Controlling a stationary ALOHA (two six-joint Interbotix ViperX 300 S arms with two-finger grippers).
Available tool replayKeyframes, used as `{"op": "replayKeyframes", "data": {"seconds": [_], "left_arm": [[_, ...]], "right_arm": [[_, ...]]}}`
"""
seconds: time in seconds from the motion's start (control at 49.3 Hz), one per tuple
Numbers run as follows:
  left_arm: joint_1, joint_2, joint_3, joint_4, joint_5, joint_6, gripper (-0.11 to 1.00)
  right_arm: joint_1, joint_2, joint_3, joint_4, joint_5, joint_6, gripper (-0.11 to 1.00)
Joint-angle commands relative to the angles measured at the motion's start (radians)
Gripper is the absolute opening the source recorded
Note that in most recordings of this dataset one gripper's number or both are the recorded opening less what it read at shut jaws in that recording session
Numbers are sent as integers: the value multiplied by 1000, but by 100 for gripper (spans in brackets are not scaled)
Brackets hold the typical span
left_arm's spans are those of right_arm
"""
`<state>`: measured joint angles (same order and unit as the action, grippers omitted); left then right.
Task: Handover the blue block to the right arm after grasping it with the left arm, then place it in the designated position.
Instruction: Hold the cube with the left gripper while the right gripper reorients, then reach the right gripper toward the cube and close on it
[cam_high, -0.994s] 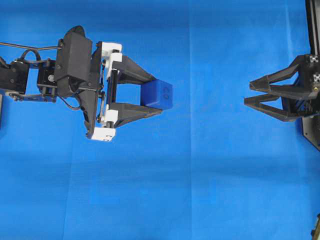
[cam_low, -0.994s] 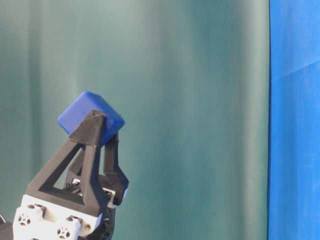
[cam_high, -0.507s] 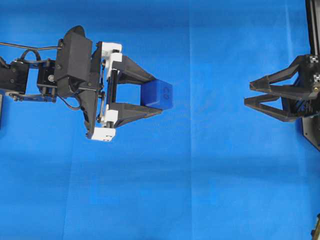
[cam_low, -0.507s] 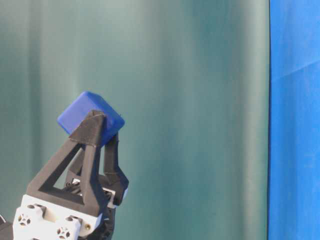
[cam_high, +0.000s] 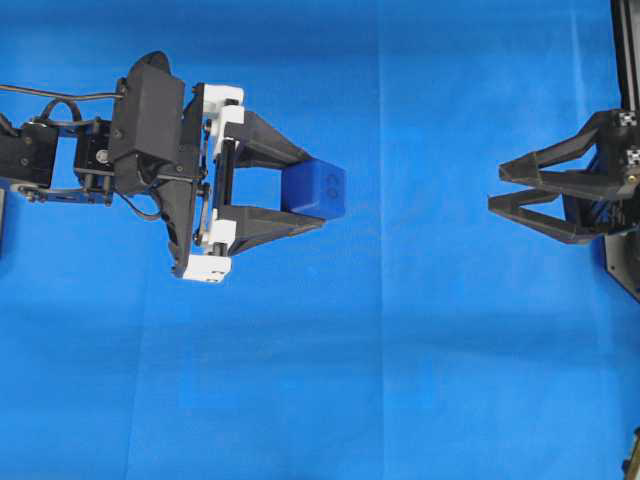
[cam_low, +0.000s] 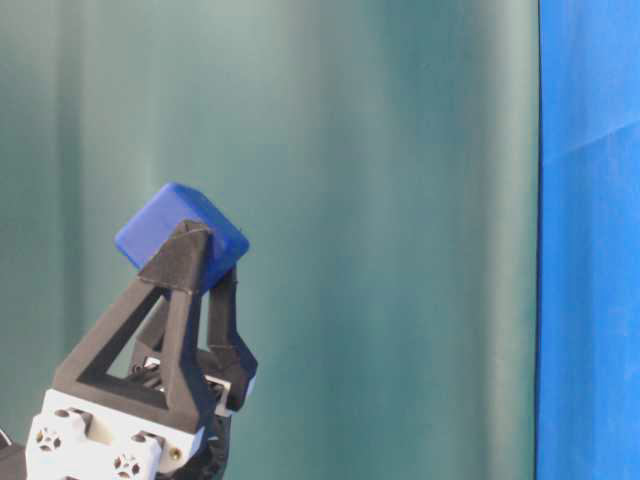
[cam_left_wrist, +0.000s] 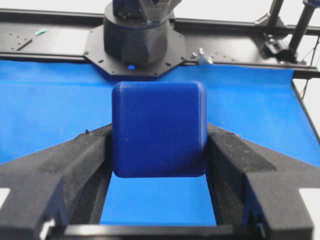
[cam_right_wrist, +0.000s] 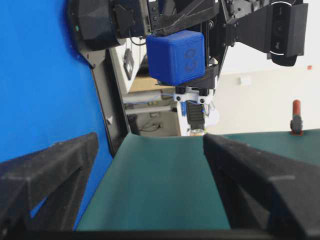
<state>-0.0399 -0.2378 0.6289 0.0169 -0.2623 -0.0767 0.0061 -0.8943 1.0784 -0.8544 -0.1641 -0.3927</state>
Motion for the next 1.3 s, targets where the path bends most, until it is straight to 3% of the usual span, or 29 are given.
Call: {"op": "replayKeyframes", "data": {"seconds": [0.0,0.69,1.278], "left_arm": [[-3,-26,-14,-2,-12,-2,48],[-3,-26,-12,-2,-12,-5,48],[-3,-26,-12,-2,-12,-8,48]], "right_arm": [[2,15,-35,-2,-8,3,95],[2,305,-253,-2,-69,0,94],[0,545,-462,-2,-80,-55,94]]}}
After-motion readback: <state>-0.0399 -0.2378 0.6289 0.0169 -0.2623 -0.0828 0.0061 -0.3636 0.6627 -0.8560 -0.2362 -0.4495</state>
